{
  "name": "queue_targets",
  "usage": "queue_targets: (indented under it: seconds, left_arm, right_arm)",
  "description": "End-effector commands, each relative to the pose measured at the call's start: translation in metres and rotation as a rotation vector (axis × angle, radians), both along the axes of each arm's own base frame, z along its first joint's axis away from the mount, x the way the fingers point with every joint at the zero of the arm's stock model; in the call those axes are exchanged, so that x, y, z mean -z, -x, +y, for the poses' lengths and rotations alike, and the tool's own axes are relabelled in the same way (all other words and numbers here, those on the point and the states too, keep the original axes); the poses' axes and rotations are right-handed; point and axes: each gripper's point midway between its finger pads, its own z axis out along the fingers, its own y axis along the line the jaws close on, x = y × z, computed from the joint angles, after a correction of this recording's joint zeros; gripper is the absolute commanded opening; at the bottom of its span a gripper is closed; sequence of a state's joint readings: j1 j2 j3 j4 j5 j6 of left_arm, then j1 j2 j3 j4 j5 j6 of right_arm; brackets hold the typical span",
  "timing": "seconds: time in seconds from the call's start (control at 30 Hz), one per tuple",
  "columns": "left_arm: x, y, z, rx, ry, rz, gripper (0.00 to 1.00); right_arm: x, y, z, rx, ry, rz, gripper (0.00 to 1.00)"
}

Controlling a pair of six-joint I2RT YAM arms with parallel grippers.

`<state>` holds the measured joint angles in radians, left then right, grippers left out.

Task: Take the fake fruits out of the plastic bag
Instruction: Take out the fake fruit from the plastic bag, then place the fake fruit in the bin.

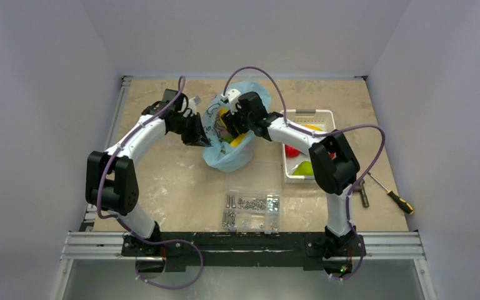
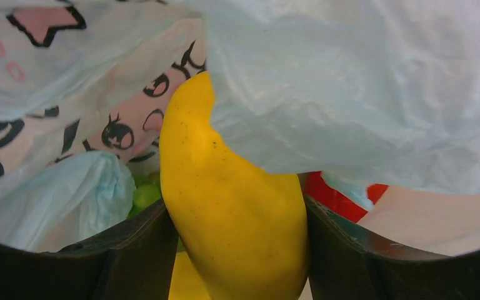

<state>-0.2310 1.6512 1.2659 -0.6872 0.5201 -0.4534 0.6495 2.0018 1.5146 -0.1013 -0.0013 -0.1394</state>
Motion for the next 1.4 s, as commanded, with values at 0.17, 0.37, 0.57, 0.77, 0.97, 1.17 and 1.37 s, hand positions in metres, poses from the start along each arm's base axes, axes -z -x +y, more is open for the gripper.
queue_targets:
  seconds: [0.17,0.37,0.57,0.77,0.97,1.17,1.37]
  left_arm:
    - [-0.023,-0.012,0.004,-0.030,0.040,-0.074,0.00]
    - [-0.021,-0.012,0.002,-0.027,0.049,-0.064,0.00]
    - [-0.020,-0.012,0.001,-0.023,0.055,-0.056,0.00]
    - [-0.017,-0.010,0.002,-0.023,0.048,-0.049,0.00]
    - [-0.021,-0.011,0.000,-0.021,0.064,-0.053,0.00]
    - [-0.021,-0.010,-0.003,-0.017,0.080,-0.048,0.00]
    - [-0.018,-0.010,-0.004,-0.015,0.082,-0.037,0.00]
  right_arm:
    - [-0.036,0.044,0.025,-0.122,-0.161,0.079,0.23]
    - [-0.094,0.076,0.035,-0.179,-0.374,0.081,0.23]
    - [-0.143,0.096,0.031,-0.107,-0.585,0.119,0.18]
    - [-0.155,0.102,-0.013,0.090,-0.569,0.082,0.08]
    - [-0.126,0.102,-0.160,0.761,-0.444,-0.059,0.00]
    - [-0.048,0.146,-0.271,1.235,-0.480,0.085,0.00]
    - [0.005,0.172,-0.329,1.454,-0.356,0.203,0.00]
